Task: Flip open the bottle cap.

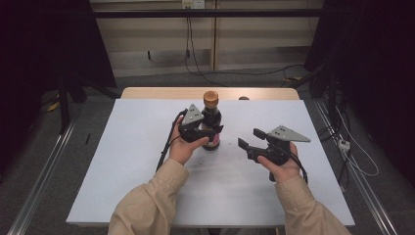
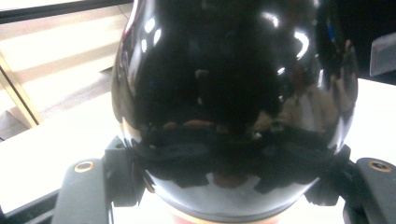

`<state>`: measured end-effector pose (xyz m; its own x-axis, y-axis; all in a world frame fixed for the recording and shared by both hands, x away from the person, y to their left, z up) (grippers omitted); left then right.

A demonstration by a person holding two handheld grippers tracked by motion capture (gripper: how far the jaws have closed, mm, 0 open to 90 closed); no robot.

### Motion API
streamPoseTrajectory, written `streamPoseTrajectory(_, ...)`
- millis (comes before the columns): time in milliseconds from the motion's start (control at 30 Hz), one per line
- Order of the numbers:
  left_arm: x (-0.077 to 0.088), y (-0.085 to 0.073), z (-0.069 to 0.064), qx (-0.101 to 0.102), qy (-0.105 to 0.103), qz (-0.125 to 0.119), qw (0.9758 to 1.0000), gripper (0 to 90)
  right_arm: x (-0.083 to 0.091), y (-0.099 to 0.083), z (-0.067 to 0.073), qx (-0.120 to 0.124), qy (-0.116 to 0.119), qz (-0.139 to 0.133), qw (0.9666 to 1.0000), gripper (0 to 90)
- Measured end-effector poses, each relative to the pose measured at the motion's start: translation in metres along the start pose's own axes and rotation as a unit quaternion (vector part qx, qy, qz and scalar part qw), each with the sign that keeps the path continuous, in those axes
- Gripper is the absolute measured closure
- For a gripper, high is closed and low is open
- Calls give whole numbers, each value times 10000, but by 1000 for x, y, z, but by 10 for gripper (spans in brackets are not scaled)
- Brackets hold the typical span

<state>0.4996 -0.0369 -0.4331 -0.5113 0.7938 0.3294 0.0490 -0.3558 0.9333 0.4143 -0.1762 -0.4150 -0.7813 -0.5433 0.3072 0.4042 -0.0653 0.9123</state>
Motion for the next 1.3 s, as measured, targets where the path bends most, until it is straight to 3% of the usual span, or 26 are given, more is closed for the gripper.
streamPoseTrajectory(233,0,0,0,3,0,-15,10000,300,-7,19,12,346,213,132,9991,578)
streamPoseTrajectory(500,0,0,0,15,15,-18,10000,300,-14,42,20,499,402,180,9978,892)
streamPoseTrajectory(1000,0,0,0,20,23,43,10000,305,-36,74,33,628,576,387,9956,900)
streamPoseTrajectory(1200,-1,0,0,56,33,-6,10000,304,-42,88,38,880,559,502,9933,900)
streamPoseTrajectory(1300,-1,0,0,60,28,-13,10000,304,-45,95,40,857,585,452,9936,900)
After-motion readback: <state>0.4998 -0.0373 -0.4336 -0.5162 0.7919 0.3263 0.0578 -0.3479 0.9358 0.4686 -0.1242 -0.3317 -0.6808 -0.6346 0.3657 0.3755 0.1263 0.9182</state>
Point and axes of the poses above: each handheld gripper's, and its own axes: x roughly backward along the jaws, y roughly out of its top, z roughly to its left, the point moved 9 cm from there along -x, roughly forward along the jaws, and after that the axes turned 8 degrees about -x, right-handed, at the moved point
